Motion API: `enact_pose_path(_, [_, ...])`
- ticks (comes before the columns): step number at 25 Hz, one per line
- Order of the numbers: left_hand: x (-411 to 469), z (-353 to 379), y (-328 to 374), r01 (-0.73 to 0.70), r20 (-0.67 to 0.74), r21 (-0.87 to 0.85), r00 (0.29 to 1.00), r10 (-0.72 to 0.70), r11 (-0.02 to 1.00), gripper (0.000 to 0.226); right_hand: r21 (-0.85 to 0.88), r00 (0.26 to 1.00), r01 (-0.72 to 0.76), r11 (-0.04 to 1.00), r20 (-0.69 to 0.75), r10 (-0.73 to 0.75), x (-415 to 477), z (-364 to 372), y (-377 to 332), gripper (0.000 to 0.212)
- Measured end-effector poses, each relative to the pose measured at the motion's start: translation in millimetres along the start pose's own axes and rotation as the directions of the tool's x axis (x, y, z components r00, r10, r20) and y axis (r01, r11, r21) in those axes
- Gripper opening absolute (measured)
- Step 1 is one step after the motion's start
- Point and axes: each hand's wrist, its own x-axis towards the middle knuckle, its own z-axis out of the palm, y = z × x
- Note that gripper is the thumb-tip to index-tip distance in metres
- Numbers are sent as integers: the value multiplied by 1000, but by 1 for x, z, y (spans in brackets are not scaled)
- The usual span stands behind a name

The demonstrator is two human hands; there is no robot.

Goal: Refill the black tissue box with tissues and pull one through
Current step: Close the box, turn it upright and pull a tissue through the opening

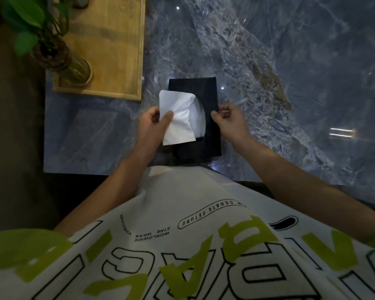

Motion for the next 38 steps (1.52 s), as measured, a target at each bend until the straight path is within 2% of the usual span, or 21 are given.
enact_pose_path(3, [3,-3,1,123,-26,-56,992,-125,991,36,47,1000,-25,999,19,24,0,-1,3,15])
enact_pose_path(5, [4,-6,0,230,10,-113,973,-231,967,46,60,999,-30,998,34,28,0,-1,3,6])
enact_pose_path(8, [-1,-5,1,331,150,-159,939,-308,930,55,74,989,-63,995,139,52,-4,2,0,29])
enact_pose_path(11, [-4,-1,3,298,207,-206,944,-256,932,53,104,986,-54,993,161,36,-10,2,-3,32])
enact_pose_path(13, [-7,-4,2,245,185,-204,960,-209,948,49,153,985,-64,986,169,38,-14,2,-5,29])
enact_pose_path(16, [-12,-17,-4,256,162,-184,960,-228,949,68,170,976,-66,983,215,28,-25,4,-10,27])
enact_pose_path(18, [-11,-24,-5,278,151,-190,956,-252,942,72,172,967,-60,983,255,15,-29,7,-12,27])
enact_pose_path(20, [-14,-33,-2,286,100,-242,958,-269,927,72,197,957,-60,979,291,0,-34,12,-19,25])
enact_pose_path(24, [-32,-52,0,201,-63,-357,969,-239,912,63,228,931,-66,971,365,-22,-41,28,-36,25])
enact_pose_path(27, [-49,-73,3,69,-212,-386,964,-161,920,61,229,887,-49,972,457,-63,-49,49,-52,25])
enact_pose_path(29, [-55,-96,-1,-12,-256,-392,962,-97,920,57,214,847,-35,976,524,-85,-51,71,-61,29])
enact_pose_path(31, [-61,-123,1,-22,-261,-461,959,-112,887,50,170,803,-14,985,589,-90,-55,98,-74,34])
enact_pose_path(32, [-63,-136,0,-21,-262,-519,955,-136,854,47,153,782,-15,988,617,-84,-58,114,-79,32])
enact_pose_path(34, [-63,-160,-6,-47,-330,-564,928,-173,824,56,145,759,-13,989,646,-84,-65,143,-84,14])
enact_pose_path(36, [-65,-179,-8,-46,-417,-473,891,-178,880,62,138,740,-36,990,669,-66,-72,168,-85,8])
enact_pose_path(38, [-61,-195,-12,-22,-440,-428,878,-188,903,65,132,727,-112,985,687,-9,-76,189,-87,14])
